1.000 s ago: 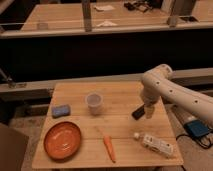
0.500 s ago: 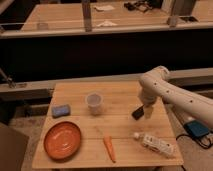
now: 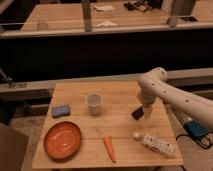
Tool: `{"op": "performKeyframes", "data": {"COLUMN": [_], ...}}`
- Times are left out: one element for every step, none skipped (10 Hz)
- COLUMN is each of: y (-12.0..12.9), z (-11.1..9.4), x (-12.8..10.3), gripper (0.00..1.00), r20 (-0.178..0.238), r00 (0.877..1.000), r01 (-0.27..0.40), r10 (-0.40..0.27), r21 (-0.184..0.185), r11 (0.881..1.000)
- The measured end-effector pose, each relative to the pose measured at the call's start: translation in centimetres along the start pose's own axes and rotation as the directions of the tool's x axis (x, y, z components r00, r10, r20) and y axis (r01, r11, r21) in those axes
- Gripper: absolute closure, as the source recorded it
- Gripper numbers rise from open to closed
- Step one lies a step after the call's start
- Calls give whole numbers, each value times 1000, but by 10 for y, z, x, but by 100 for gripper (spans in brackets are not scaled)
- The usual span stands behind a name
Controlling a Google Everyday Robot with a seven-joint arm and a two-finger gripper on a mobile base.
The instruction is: Place the eraser in the ceramic cup
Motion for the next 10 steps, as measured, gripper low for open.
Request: {"op": "performKeyframes", "data": {"y": [-2, -3, -4, -3, -3, -4, -7, -8, -7, -5], "z": [5, 9, 14, 22, 32, 39, 43, 46, 49, 51], "x": [1, 1, 4, 6, 6, 7, 8, 9, 11, 12], "gripper": [20, 20, 20, 20, 20, 20, 20, 20, 21, 26], "r20": [0, -1, -4, -8, -13, -16, -17, -18, -20, -22], "r00": [1000, 1000, 1000, 999, 999, 999, 998, 998, 998, 998], "r01": [9, 20, 29, 35, 42, 48, 55, 58, 60, 61], "r10": [-9, -20, -29, -35, -42, -49, -56, -59, -61, -63], "r21": [-3, -7, -11, -19, -26, -31, -34, -37, -47, -58], "r11": [1000, 1000, 1000, 999, 999, 998, 998, 998, 997, 996]}}
